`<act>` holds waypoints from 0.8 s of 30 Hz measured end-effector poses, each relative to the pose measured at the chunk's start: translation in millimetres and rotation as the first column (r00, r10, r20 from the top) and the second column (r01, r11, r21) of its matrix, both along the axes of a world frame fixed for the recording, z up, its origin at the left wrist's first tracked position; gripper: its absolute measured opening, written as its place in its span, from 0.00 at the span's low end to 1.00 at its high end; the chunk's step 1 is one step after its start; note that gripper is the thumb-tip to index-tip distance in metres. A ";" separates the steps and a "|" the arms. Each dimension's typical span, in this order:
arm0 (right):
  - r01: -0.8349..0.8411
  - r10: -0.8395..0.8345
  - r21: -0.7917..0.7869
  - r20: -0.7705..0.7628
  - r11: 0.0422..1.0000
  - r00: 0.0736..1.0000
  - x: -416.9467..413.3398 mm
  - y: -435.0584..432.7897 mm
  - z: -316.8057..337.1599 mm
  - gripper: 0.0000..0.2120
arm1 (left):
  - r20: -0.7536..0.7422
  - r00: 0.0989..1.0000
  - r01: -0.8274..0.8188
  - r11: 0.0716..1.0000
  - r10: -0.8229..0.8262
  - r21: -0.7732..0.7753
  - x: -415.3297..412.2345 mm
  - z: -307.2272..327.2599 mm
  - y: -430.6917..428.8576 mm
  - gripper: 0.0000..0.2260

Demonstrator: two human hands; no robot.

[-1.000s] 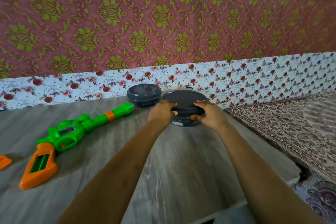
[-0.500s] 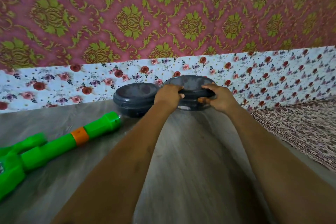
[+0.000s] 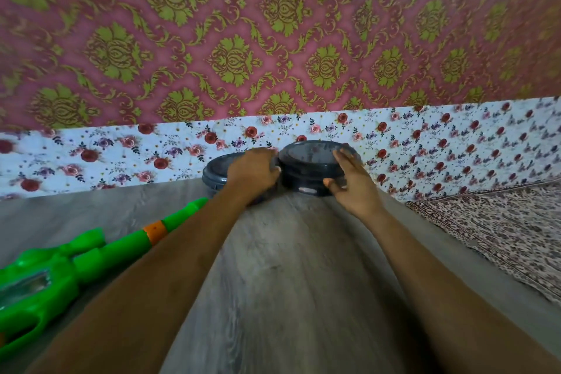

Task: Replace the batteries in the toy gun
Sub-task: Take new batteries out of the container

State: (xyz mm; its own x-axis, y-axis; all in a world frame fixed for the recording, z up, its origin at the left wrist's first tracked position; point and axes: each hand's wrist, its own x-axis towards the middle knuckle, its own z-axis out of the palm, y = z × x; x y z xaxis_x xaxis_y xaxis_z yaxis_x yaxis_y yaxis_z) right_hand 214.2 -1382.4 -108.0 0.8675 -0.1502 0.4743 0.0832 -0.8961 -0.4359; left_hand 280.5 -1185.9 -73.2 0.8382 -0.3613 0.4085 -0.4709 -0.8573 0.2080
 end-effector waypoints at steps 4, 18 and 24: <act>-0.047 0.048 -0.014 0.027 0.999 0.999 -27.3 26.4 -11.9 0.30 | -0.133 0.982 -0.111 0.975 0.138 0.192 -12.9 1.6 31.8 0.22; -0.035 0.055 0.089 -0.231 0.995 0.972 -166.1 61.4 -9.4 0.35 | -0.202 0.973 0.166 0.943 -0.109 0.289 -163.4 10.3 20.7 0.22; -0.071 0.115 0.246 -0.167 0.967 0.979 -249.0 76.9 -3.8 0.38 | -0.176 0.962 0.256 0.921 -0.211 0.294 -245.5 12.0 25.2 0.12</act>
State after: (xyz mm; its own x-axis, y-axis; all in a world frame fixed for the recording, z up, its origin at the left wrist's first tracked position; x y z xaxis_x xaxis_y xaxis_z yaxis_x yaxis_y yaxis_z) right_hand -34.8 -1305.5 -111.8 0.9500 -0.1544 0.2714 0.0630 -0.7566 -0.6508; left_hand 35.0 -1160.7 -61.2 0.7544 -0.6433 0.1303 -0.6512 -0.7584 0.0259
